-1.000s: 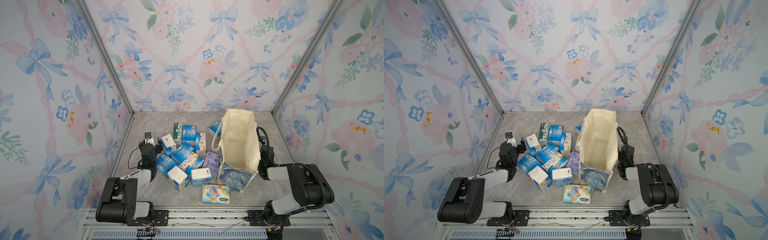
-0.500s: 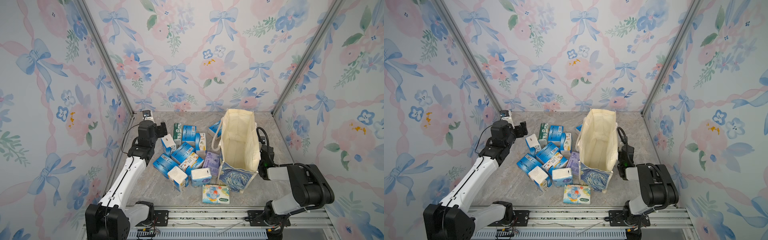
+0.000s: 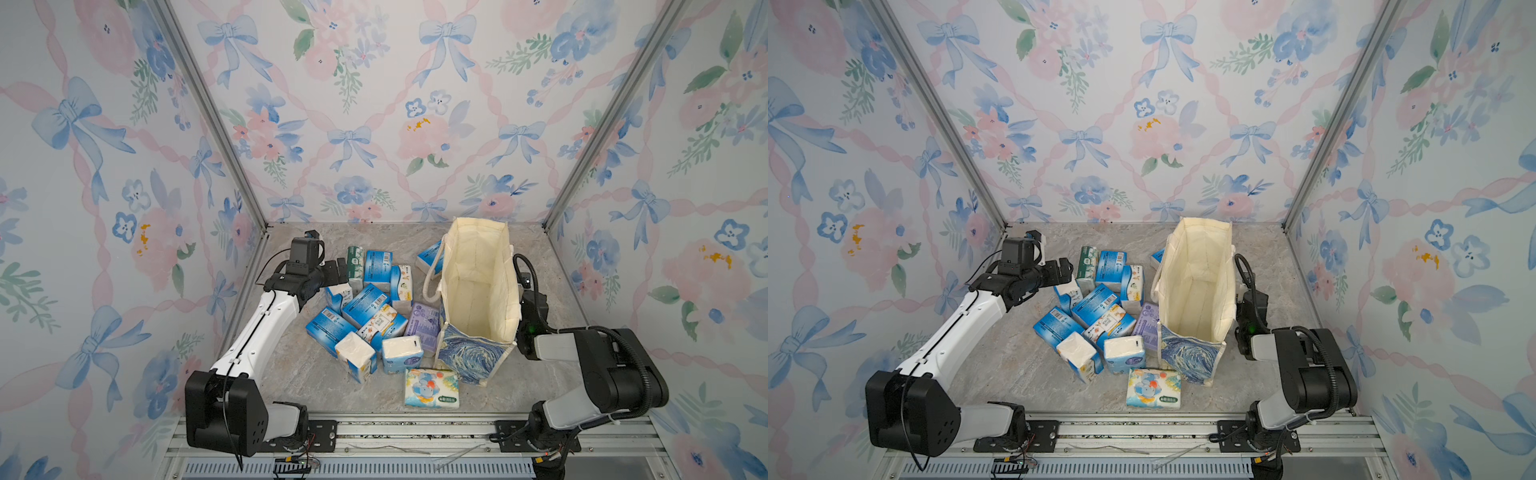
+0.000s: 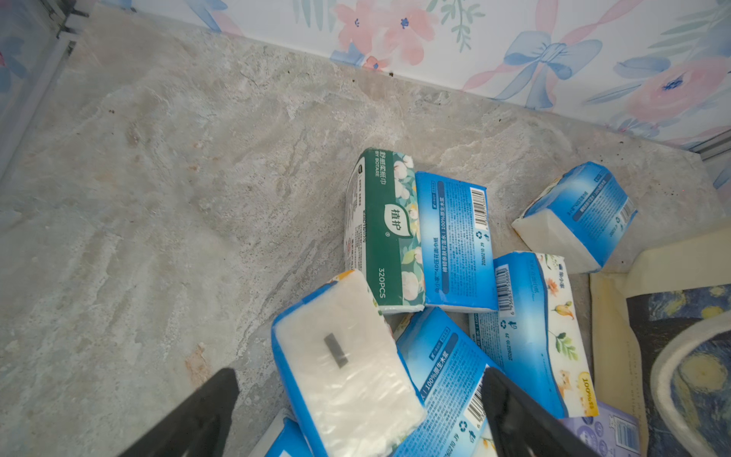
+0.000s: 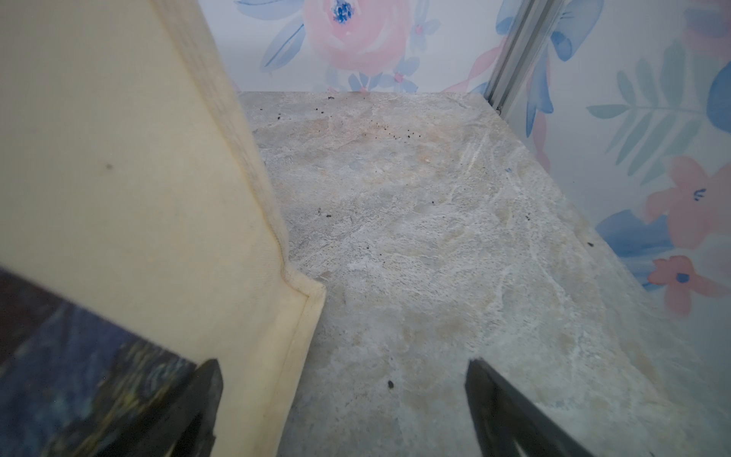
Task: Put tissues into the canvas bag
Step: Pick up the pack of facial tissues from the center of the board.
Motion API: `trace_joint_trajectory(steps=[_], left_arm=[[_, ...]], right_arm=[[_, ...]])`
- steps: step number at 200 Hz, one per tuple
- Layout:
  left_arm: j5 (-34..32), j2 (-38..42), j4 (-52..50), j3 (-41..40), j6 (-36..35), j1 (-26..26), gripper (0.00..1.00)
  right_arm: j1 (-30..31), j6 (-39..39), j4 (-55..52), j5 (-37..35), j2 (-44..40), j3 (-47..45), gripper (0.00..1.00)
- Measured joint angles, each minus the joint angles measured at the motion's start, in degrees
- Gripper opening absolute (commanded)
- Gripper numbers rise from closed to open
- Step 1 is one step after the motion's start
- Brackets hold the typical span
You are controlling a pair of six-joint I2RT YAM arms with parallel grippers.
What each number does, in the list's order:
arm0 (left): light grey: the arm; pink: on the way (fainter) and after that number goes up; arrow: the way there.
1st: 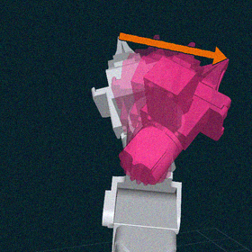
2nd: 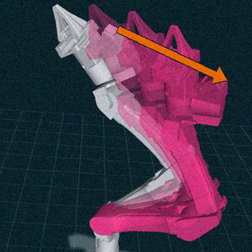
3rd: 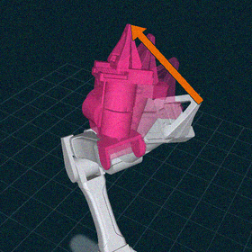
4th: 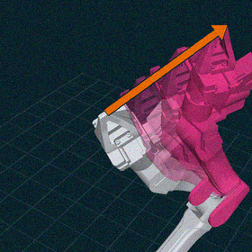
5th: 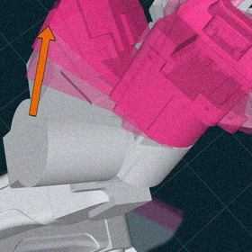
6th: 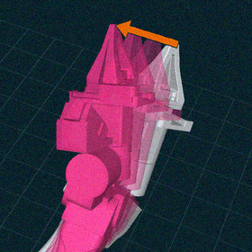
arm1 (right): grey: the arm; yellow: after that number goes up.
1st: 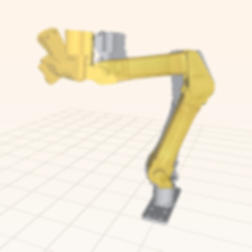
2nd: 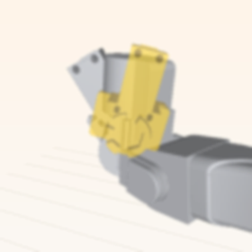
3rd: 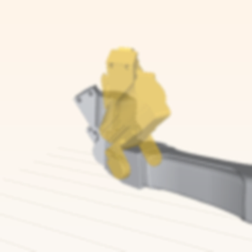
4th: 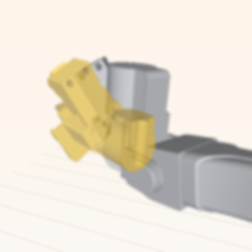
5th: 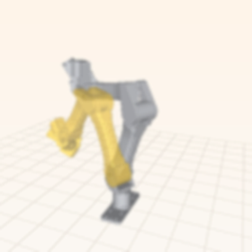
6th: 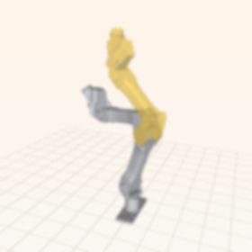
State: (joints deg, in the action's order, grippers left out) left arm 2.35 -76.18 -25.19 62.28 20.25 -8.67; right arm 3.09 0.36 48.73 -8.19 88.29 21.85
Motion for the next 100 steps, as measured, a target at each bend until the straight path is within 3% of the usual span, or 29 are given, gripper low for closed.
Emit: trace_joint_trajectory(steps=[100], left_arm=[[2.29,-6.16,-1.99,-0.09,0.66,-0.81,0.98]], right_arm=[[0.00,0.00,-0.02,0.00,0.00,0.00,0.97]])
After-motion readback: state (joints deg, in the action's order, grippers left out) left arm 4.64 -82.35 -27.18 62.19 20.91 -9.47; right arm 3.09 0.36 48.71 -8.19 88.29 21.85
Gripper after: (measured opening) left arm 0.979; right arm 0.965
